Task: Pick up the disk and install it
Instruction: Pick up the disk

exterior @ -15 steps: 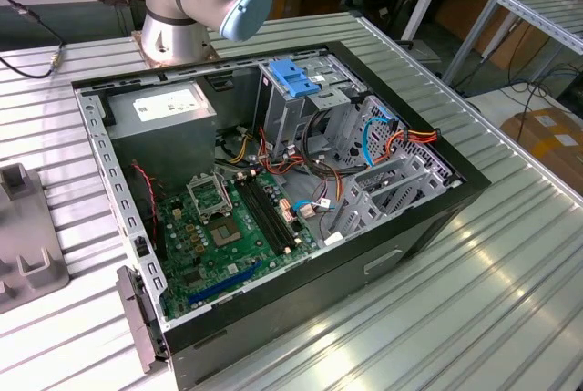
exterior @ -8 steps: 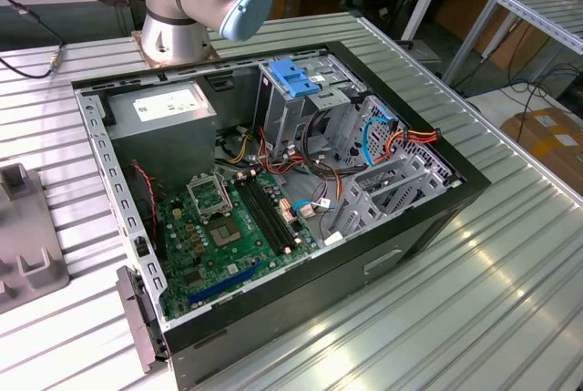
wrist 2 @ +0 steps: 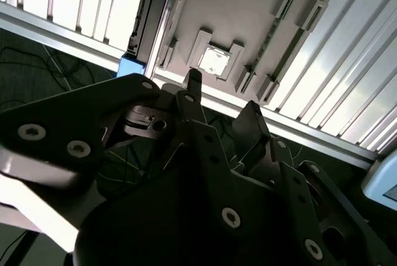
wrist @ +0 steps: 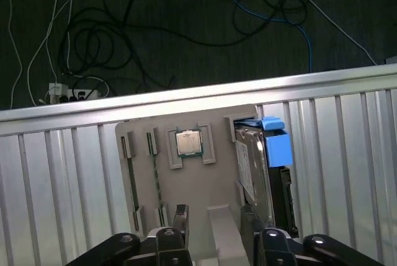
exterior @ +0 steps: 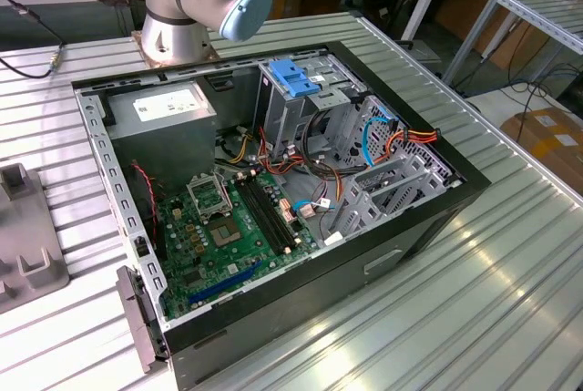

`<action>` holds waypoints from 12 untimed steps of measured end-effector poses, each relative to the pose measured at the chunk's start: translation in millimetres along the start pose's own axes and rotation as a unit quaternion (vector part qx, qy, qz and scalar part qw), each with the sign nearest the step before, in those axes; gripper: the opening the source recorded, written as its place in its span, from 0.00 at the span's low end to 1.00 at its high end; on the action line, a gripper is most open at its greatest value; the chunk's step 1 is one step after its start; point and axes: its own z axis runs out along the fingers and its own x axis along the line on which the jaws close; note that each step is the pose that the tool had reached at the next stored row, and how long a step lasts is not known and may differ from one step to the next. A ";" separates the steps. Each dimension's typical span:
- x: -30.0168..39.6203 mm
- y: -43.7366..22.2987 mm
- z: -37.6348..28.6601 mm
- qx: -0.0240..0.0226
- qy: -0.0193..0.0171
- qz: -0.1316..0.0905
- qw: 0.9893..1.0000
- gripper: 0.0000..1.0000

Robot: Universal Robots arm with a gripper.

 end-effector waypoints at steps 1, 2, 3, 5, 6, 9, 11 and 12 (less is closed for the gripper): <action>0.0 0.0 0.0 0.000 0.000 0.000 1.000 0.48; 0.0 0.0 0.0 0.000 0.000 0.000 1.000 0.48; 0.0 0.0 0.0 0.000 0.000 0.000 1.000 0.48; 0.0 0.0 0.0 0.000 0.000 0.000 1.000 0.48; 0.0 0.0 0.0 0.000 0.000 0.000 1.000 0.48; 0.0 0.0 0.2 0.000 0.000 0.000 1.000 0.48; 0.0 0.1 0.5 0.000 0.000 0.000 1.000 0.48; -0.1 0.2 0.7 0.000 0.000 0.000 1.000 0.48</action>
